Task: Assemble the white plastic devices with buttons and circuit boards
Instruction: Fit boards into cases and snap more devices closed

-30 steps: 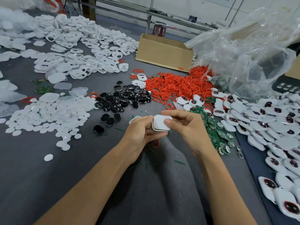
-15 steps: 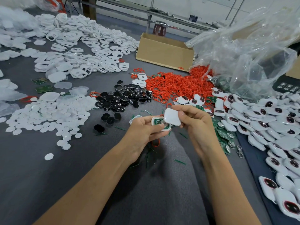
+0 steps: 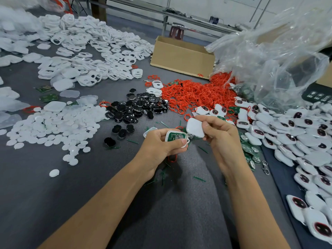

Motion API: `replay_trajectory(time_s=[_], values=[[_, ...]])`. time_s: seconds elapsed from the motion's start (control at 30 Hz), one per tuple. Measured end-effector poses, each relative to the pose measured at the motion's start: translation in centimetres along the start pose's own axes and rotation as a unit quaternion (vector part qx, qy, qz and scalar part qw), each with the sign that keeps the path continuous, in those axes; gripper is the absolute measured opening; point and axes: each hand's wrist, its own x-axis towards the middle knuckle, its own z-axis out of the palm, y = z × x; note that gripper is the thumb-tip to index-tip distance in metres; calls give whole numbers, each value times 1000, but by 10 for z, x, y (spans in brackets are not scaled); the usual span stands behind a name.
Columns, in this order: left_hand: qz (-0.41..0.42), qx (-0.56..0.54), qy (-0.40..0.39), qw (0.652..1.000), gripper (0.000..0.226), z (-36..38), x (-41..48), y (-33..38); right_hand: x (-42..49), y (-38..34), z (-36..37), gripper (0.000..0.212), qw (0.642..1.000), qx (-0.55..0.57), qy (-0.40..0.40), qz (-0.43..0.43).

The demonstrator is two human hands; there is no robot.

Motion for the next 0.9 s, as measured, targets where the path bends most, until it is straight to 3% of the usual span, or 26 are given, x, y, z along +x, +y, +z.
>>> replay_trajectory(time_s=[0.7, 0.9], values=[[10, 8, -21, 1000, 35, -2, 2, -3, -4, -1, 6, 20, 999, -21, -22, 33], [25, 49, -36, 998, 40, -5, 4, -6, -8, 2, 18, 20, 997, -71, -31, -9]])
